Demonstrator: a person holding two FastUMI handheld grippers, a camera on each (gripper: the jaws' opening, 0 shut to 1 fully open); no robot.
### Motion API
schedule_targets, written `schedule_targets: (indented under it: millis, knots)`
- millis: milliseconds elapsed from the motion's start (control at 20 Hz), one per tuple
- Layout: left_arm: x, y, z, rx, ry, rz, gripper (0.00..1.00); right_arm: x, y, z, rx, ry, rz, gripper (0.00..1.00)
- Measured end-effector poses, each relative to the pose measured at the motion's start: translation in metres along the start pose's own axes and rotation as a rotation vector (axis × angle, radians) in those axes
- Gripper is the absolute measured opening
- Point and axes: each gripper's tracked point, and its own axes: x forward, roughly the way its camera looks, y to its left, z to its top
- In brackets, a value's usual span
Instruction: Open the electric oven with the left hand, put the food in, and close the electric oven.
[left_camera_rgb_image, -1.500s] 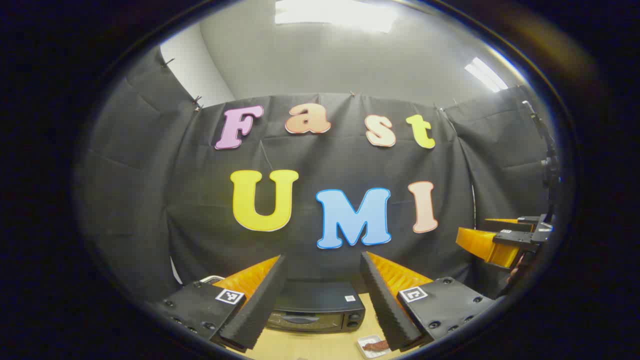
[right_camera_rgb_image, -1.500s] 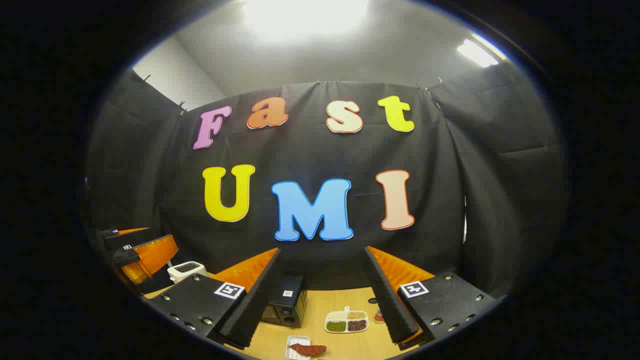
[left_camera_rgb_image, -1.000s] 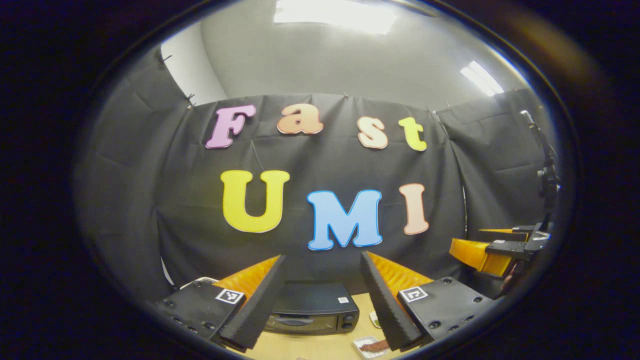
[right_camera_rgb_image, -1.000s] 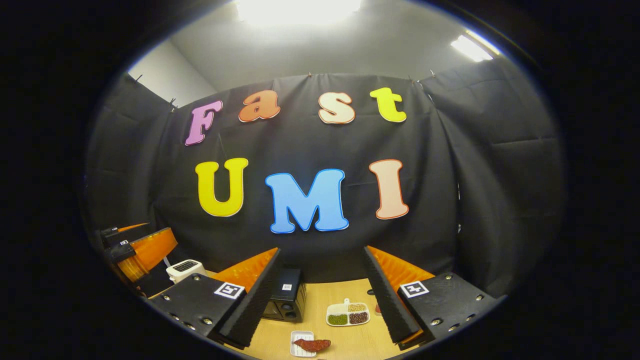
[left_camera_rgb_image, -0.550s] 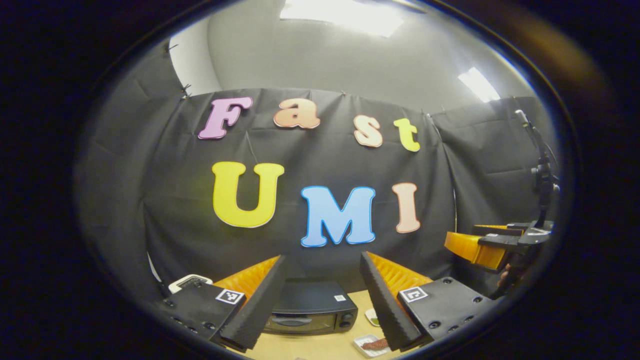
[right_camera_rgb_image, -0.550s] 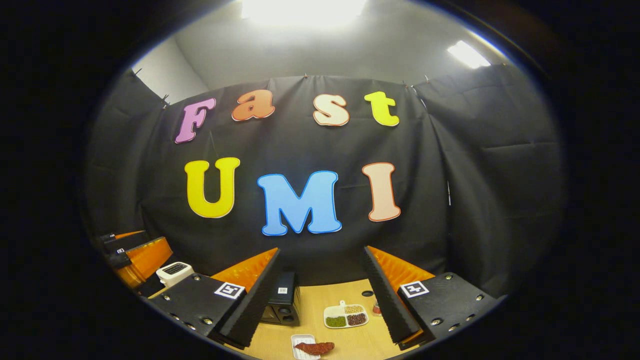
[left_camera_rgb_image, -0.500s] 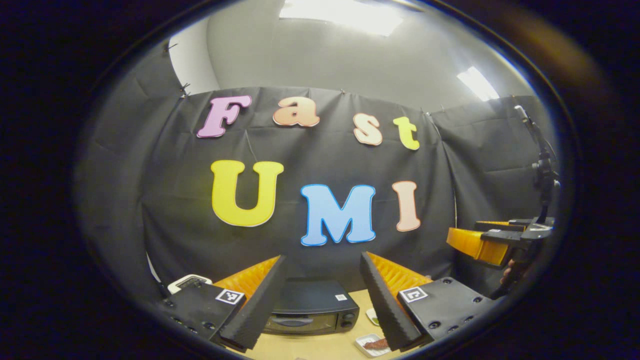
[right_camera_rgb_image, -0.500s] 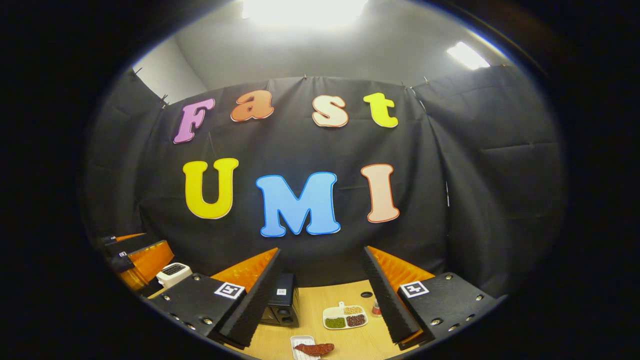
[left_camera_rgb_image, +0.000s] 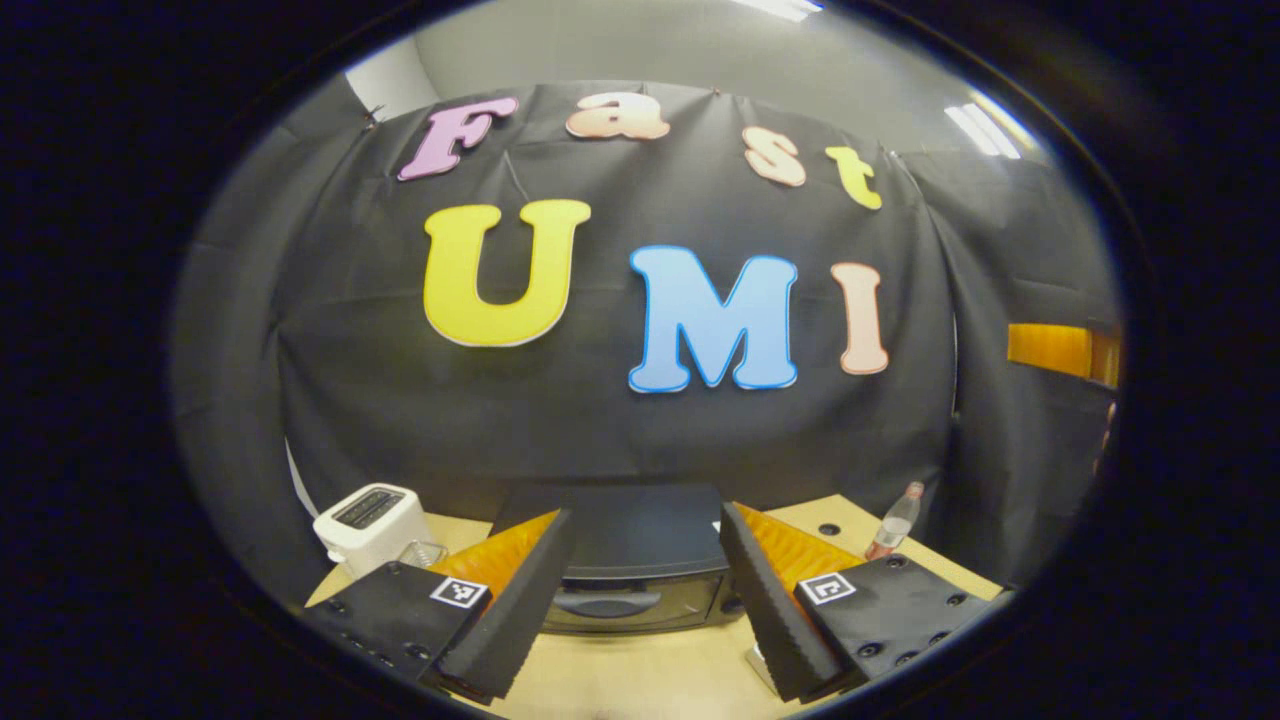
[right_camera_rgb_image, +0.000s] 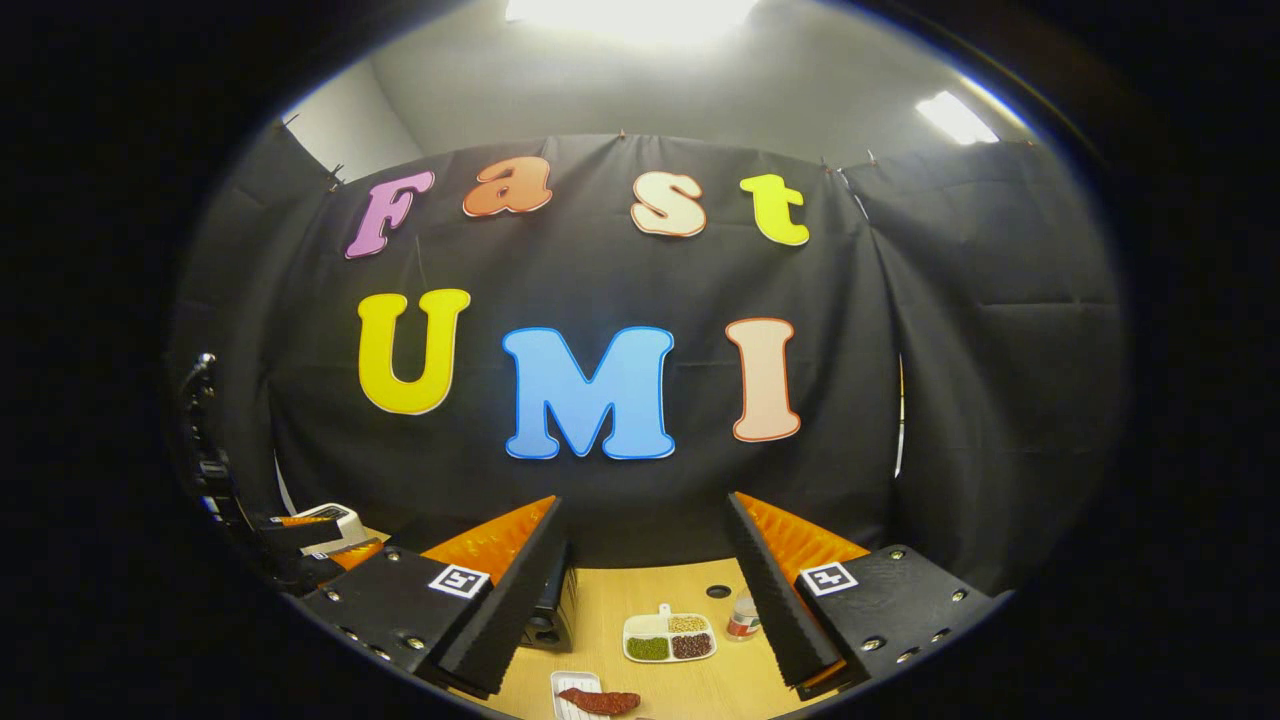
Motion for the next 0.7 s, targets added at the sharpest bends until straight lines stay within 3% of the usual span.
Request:
schedule_targets:
  millis: [300, 700]
  knots:
    - [0.054, 0.022, -0.072, 0.038, 0.146, 0.055, 0.98, 0.010, 0.001, -0.020, -0.001, 0.052, 0.028, 0.98]
    - [0.104, 0.029, -0.130, 0.014, 0.275, 0.059, 0.98, 0.009, -0.014, -0.035, -0.009, 0.097, -0.022, 0.98]
